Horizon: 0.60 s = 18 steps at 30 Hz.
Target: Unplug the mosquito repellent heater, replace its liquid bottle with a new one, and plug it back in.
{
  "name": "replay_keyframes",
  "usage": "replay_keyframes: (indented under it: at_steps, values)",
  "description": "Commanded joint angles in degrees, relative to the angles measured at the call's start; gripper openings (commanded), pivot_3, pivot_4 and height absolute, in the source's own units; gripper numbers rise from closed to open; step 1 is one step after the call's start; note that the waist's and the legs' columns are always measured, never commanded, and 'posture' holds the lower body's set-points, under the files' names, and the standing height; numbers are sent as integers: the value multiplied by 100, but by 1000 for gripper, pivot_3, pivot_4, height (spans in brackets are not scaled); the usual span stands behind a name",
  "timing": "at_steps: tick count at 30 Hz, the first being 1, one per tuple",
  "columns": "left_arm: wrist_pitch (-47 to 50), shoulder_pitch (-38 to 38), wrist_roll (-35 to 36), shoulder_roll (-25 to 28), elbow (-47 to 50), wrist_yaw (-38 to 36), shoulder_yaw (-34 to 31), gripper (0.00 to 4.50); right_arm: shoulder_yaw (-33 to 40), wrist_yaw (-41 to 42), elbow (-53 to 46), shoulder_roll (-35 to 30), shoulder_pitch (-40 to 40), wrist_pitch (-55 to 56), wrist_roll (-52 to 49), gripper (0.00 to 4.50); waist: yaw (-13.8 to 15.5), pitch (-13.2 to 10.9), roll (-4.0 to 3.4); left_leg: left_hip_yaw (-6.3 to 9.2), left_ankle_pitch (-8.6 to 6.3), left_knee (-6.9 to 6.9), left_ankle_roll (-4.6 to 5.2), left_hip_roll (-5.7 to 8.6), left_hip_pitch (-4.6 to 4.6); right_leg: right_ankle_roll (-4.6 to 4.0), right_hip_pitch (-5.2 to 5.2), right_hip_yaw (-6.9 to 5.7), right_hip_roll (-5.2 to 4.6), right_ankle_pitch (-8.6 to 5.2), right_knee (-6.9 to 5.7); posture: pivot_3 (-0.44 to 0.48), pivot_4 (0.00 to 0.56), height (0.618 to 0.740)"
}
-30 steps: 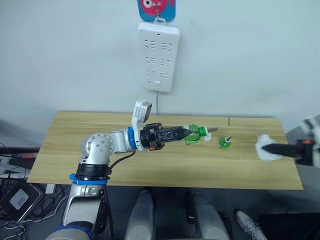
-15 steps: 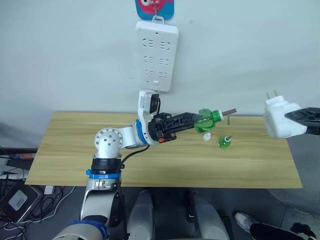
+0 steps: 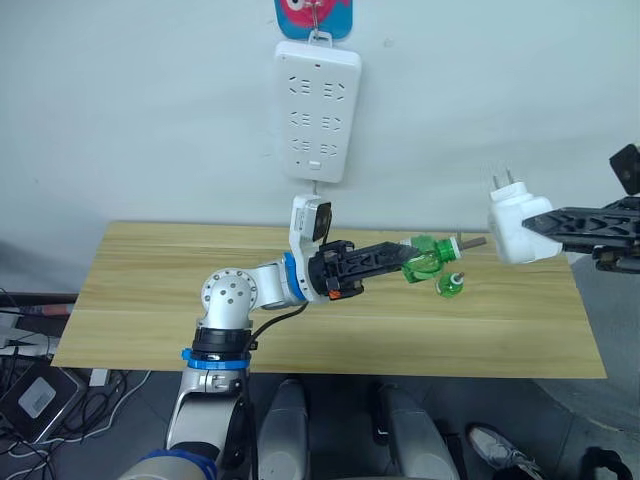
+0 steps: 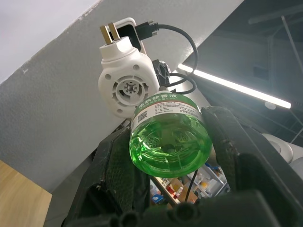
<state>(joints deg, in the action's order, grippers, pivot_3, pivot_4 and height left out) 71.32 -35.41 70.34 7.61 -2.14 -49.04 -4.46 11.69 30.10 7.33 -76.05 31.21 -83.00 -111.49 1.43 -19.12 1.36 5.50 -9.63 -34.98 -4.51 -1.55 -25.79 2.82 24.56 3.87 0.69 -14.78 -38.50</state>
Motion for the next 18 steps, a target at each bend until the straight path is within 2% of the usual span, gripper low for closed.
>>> replay_keyframes:
  at_steps: [1,14,18]
  values:
    - [-113,-1,-33,-43,83,-98,79,2262,149,14,-146,-14,113,61,-151,2983,0,0,0,0,0,0,0,0,0,0,0,0,0,0,0,140,301,740]
    - [-339,-98,-296,-96,-217,-291,199,2262,-70,624,-119,-422,202,-143,-151,2983,-5,0,0,-1,0,-3,0,0,1,0,0,1,0,0,-3,125,308,740]
    - [-421,-180,-330,-211,-256,-327,227,2262,-58,480,-197,-377,105,-16,-151,2983,-5,0,0,-1,0,-4,0,0,0,0,0,1,0,0,-4,125,308,740]
